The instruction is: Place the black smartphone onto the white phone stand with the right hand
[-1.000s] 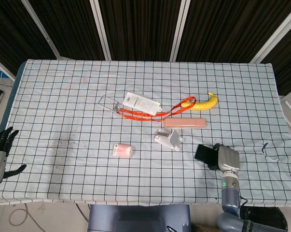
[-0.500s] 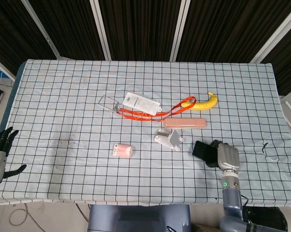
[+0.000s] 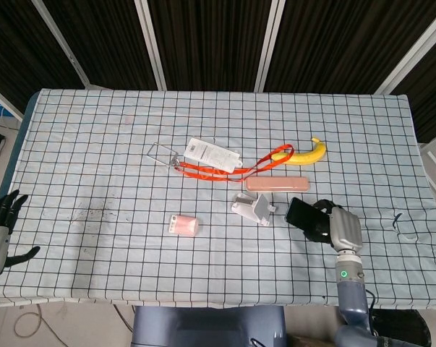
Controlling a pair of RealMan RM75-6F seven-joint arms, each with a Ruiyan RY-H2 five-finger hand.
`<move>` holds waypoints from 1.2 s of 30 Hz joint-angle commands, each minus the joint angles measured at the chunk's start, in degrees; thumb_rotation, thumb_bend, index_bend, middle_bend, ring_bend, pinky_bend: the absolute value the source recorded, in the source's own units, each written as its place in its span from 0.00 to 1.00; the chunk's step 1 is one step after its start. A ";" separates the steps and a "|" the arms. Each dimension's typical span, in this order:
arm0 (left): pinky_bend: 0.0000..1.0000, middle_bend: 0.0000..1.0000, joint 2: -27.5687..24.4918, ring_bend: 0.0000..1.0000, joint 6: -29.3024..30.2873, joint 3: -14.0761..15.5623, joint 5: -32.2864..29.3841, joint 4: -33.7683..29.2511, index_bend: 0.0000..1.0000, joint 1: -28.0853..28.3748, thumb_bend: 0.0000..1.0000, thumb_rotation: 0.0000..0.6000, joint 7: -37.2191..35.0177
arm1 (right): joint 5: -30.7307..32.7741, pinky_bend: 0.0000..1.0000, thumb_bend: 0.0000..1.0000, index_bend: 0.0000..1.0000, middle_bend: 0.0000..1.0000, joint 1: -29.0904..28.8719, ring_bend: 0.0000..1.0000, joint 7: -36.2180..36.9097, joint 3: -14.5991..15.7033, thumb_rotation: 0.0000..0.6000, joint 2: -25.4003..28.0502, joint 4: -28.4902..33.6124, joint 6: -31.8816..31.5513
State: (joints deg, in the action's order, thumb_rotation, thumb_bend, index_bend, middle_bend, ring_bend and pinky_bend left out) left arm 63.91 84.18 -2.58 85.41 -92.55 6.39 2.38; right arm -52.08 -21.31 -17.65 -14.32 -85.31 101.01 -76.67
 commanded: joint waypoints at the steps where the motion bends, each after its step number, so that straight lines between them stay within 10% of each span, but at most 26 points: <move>1: 0.00 0.00 -0.04 0.00 -0.05 -0.01 -0.04 -0.04 0.00 0.02 0.00 1.00 -0.08 | -6.84 0.49 0.50 0.52 0.54 1.54 0.46 13.39 -2.16 1.00 0.53 1.34 1.86; 14: 0.00 0.00 -0.10 0.00 -0.44 0.10 -0.14 -0.14 0.00 0.11 0.00 1.00 -0.25 | -16.28 0.49 0.50 0.52 0.53 1.43 0.45 33.05 -3.19 1.00 -7.22 -5.42 1.75; 36: 0.00 0.00 -0.26 0.00 -0.89 0.12 -0.35 -0.12 0.00 0.25 0.00 1.00 -0.98 | -17.62 0.49 0.50 0.52 0.53 -0.41 0.45 40.22 -6.10 1.00 -18.46 -15.78 -0.50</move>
State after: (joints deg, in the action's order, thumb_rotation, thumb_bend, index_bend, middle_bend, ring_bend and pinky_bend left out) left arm 63.64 83.29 -2.45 85.07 -92.68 6.64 1.40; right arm -69.71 -21.68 22.49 -20.35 -103.70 85.28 -77.16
